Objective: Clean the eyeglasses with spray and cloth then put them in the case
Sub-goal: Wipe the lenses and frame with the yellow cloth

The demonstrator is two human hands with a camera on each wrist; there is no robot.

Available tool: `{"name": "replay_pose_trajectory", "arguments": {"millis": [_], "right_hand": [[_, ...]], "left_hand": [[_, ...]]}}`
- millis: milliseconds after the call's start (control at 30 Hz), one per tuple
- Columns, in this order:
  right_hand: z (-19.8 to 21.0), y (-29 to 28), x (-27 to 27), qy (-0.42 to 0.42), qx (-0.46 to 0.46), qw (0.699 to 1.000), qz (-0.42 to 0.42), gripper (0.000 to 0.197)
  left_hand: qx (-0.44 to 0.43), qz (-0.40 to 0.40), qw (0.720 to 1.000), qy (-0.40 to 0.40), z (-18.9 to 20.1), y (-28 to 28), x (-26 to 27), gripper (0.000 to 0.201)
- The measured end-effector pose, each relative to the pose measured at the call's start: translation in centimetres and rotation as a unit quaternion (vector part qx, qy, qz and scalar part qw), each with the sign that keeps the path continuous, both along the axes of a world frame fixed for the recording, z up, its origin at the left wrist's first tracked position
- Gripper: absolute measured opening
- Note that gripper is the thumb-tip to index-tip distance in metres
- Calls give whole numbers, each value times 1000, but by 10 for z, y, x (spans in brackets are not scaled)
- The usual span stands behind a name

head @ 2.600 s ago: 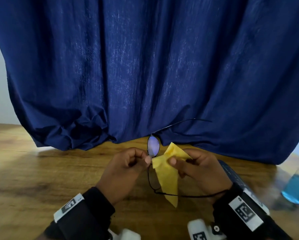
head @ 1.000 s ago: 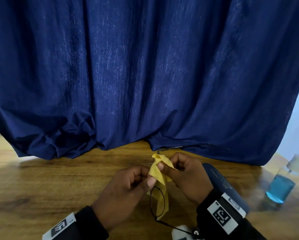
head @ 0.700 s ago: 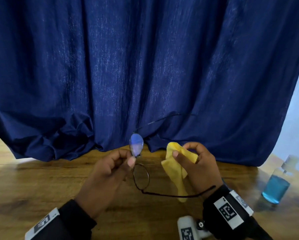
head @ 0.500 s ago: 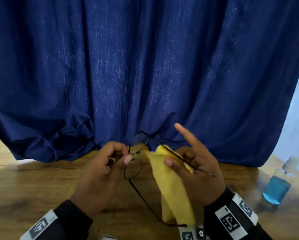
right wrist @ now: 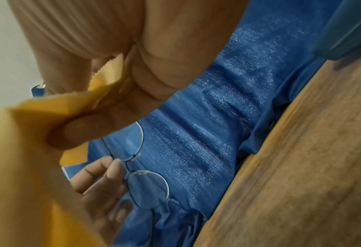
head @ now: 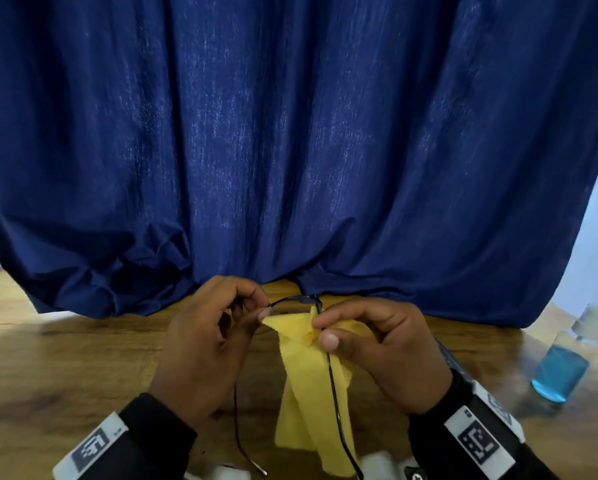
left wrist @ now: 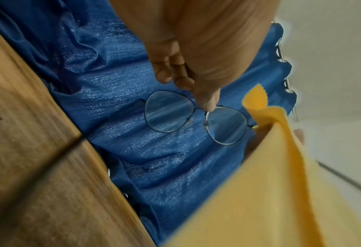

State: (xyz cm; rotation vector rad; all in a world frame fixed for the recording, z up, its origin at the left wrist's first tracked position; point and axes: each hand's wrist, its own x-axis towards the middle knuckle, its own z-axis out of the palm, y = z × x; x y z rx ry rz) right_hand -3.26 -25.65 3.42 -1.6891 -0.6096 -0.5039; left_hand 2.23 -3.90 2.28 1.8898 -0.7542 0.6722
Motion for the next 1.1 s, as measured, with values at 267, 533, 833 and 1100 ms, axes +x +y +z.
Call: {"name": "replay_pose_trajectory", "arguments": {"millis": [267, 533, 833, 1100], "right_hand": [[-4, -4, 6, -81, -54, 995, -38, 11], [-10, -1, 9, -84, -133, 987, -30, 8], [-2, 1, 1, 37, -182, 982, 12, 7], [25, -18, -8, -11, 49, 991, -125, 24]], "left_hand": [[-137, -40, 968, 207, -2, -3, 0, 24], [-265, -182, 845, 426, -2, -6, -2, 39], [-324, -194, 806, 456, 0, -5, 0, 32], [-224, -183, 901, 324, 4, -4, -7, 23]]}}
